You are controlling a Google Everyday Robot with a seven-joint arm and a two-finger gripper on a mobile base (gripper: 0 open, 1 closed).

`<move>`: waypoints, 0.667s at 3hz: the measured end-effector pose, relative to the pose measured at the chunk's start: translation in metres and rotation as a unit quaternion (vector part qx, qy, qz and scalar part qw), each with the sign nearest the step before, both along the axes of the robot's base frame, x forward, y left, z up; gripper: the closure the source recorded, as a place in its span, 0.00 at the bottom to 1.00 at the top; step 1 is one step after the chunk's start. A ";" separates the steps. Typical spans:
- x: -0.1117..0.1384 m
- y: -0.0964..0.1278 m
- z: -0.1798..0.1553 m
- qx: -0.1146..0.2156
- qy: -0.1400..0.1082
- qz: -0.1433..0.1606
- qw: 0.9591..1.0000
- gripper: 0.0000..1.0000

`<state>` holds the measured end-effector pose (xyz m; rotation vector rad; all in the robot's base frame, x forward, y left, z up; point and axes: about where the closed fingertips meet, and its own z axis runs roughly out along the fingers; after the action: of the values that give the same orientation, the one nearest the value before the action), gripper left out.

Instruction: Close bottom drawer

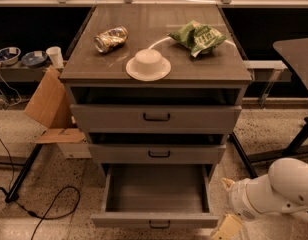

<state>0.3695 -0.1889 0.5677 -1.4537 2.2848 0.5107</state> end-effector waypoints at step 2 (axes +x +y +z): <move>-0.007 0.013 -0.020 0.024 0.010 -0.008 1.000 0.00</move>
Offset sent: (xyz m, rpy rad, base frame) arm -0.0152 0.0309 -0.0481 0.1175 0.0466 -0.0415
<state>0.3628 -0.1754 0.5476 -1.4136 2.2810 0.5742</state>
